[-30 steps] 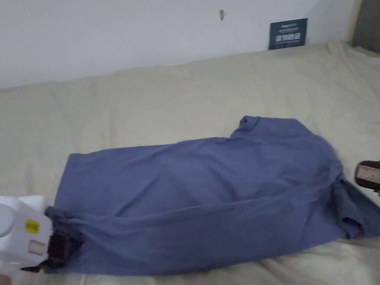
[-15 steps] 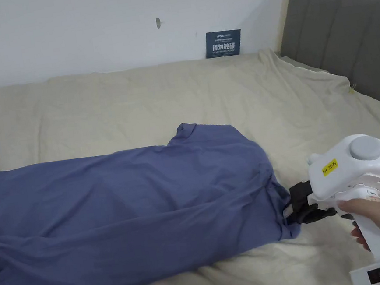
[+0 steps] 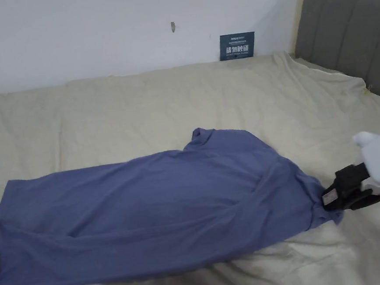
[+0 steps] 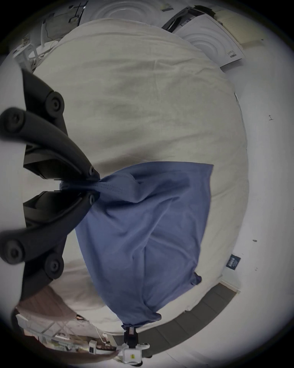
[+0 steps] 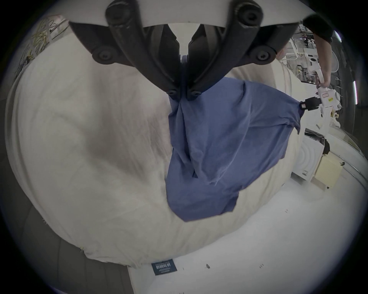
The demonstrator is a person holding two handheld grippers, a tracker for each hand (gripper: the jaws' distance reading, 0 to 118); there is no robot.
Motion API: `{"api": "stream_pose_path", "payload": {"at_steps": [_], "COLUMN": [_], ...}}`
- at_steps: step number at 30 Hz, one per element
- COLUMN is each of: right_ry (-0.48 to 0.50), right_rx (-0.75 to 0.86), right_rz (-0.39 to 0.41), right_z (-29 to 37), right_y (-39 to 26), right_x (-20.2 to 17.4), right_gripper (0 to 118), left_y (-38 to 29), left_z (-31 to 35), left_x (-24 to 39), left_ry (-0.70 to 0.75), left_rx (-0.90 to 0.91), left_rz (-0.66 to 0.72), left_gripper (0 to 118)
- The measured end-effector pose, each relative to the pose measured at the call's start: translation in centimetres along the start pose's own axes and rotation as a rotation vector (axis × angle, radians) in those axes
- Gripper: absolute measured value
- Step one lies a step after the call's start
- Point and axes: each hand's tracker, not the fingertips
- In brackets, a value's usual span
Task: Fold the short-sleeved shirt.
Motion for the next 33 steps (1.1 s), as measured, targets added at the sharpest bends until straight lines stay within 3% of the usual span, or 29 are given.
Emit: {"api": "stream_pose_path", "payload": {"at_steps": [4, 8, 12, 15, 17, 18, 19, 20, 21, 22, 23, 26, 31, 32, 33], "right_ry": [0.031, 0.070, 0.035, -0.003, 0.016, -0.014, -0.050, -0.058, -0.069, -0.072, -0.077, -0.074, 0.095, 0.132, 0.157], "right_rx": [0.015, -0.037, -0.123, -0.178, -0.156, -0.124, -0.086, -0.044, -0.012, 0.039, 0.055, 0.173, 0.326, 0.334, 0.331], "right_rz": [0.026, 0.004, -0.008, -0.100, -0.082, -0.068, -0.059, -0.051, -0.044, -0.031, -0.032, -0.017, 0.048, 0.069, 0.088], "right_z": [4.7, 6.3, 2.9, -0.6, -1.1, -0.8, -0.8, -0.4, -0.1, 1.0, 1.8, 4.1, 6.5, 6.6, 6.7], "right_y": [-2.8, -6.8, -9.9, -11.3, -11.9, -12.1, -12.0, -12.2, -12.4, -12.3, -12.3, -12.9, -14.5, -14.9, -15.2], "right_x": [0.1, 1.4, 3.5, 5.2, 5.4, 5.3, 5.0, 5.0, 4.9, 4.4, 3.8, 1.5, -4.2, -5.4, -6.7], "right_gripper": [4, 4, 4, 4, 9, 35, 69, 95, 101, 101, 101, 101, 101, 99, 87], "left_y": [-2.8, -7.7, -12.0, -14.0, -14.6, -14.7, -14.7, -14.6, -14.5, -14.5, -14.4, -14.1, -14.7, -15.1, -15.3], "left_z": [4.3, 5.4, 2.1, -1.0, -1.8, -1.8, -1.5, -1.0, -0.6, 0.0, 0.6, 3.3, 7.1, 7.7, 8.1], "left_x": [-0.2, -0.7, -0.7, -1.3, -1.9, -2.0, -2.2, -2.5, -2.4, -2.3, -2.1, -0.6, 2.8, 3.6, 4.3], "left_ry": [-0.044, -0.080, -0.092, -0.065, -0.038, -0.036, -0.040, -0.048, -0.057, -0.033, 0.006, 0.089, -0.071, -0.100, -0.096], "left_rx": [-0.001, -0.028, -0.034, -0.122, -0.092, -0.088, -0.090, -0.076, -0.069, -0.055, -0.021, 0.088, 0.287, 0.331, 0.367], "left_rz": [0.030, 0.062, 0.056, 0.111, 0.134, 0.146, 0.155, 0.168, 0.172, 0.149, 0.115, 0.075, 0.125, 0.117, 0.073], "left_gripper": [8, 8, 8, 8, 10, 19, 34, 54, 85, 107, 118, 118, 117, 111, 90]}}
